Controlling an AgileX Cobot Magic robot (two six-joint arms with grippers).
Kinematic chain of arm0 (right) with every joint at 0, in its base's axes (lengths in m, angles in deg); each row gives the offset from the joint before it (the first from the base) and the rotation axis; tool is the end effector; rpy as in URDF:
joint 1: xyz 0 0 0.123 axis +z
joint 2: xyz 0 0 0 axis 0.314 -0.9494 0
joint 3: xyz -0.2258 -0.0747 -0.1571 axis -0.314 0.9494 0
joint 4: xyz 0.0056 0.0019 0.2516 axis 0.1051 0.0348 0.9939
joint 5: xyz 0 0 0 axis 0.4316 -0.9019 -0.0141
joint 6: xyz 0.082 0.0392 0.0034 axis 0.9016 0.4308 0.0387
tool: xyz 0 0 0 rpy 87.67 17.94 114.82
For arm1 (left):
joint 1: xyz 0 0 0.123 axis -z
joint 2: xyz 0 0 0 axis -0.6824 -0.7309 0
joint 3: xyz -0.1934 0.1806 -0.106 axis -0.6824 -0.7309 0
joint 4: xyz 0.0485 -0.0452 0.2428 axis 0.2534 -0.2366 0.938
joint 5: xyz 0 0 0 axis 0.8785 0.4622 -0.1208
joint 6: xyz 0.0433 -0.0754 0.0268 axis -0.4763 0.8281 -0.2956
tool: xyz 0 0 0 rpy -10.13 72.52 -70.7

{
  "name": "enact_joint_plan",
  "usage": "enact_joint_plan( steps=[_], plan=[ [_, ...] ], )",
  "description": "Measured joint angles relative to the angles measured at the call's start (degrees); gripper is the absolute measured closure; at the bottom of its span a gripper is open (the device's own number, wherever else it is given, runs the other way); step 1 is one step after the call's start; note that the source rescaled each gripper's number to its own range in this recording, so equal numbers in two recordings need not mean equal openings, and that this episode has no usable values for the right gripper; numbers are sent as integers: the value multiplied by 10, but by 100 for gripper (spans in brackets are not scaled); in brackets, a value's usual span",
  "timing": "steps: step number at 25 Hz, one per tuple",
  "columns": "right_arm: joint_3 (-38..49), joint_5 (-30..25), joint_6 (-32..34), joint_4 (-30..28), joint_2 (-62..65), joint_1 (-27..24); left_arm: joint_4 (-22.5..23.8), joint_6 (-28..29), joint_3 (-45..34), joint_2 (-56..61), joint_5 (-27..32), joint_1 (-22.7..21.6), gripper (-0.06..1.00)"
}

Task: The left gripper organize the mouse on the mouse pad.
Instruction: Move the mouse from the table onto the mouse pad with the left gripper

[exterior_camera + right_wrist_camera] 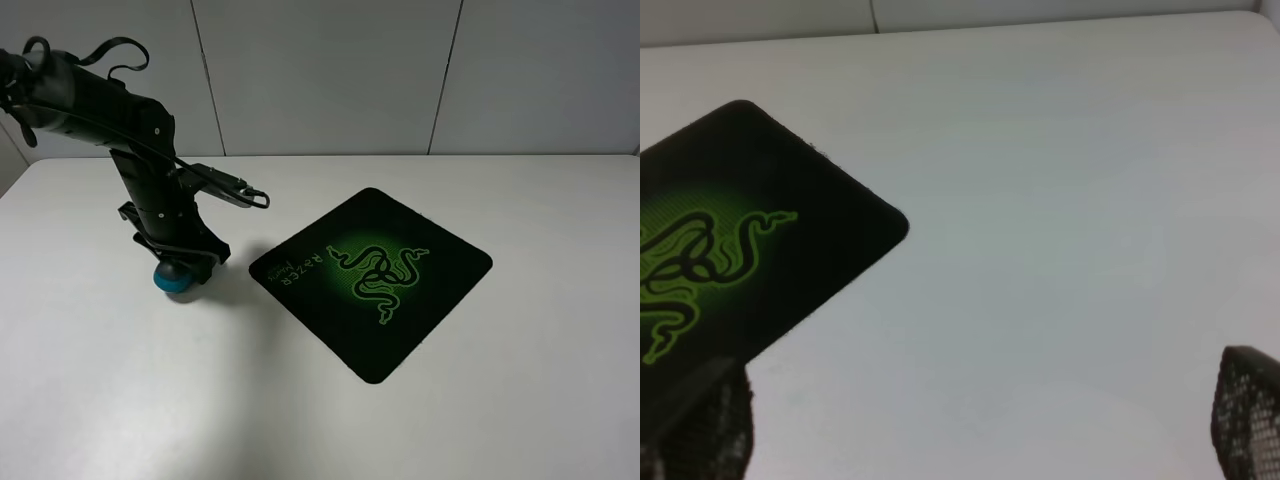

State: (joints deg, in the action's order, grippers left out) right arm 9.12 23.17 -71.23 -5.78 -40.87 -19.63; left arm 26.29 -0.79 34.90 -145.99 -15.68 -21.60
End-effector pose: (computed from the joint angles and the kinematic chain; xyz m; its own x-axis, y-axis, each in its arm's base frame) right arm -0.0035 0.0022 0.2790 -0.4168 0.0239 -0.9087 0.0085 0.9997 0.0224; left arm 0.3556 -0.1334 0.1205 -0.8427 0.5087 -0.1761 0.5003 0.8609 0.0926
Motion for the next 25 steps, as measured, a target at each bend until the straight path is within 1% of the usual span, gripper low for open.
enact_joint_plan(
  steps=[12, 15, 22, 25],
  plan=[
    [0, 0, 0, 0, 0, 0, -4, 0, 57, 63, 98, 0, 94],
    [0, 0, 0, 0, 0, 0, -10, 0, 71, 72, 112, 0, 94],
    [0, 0, 0, 0, 0, 0, -76, 1, 128, 78, 168, 1, 94],
    [0, 0, 0, 0, 0, 0, -81, 0, 139, 78, 171, 15, 94]
  ],
)
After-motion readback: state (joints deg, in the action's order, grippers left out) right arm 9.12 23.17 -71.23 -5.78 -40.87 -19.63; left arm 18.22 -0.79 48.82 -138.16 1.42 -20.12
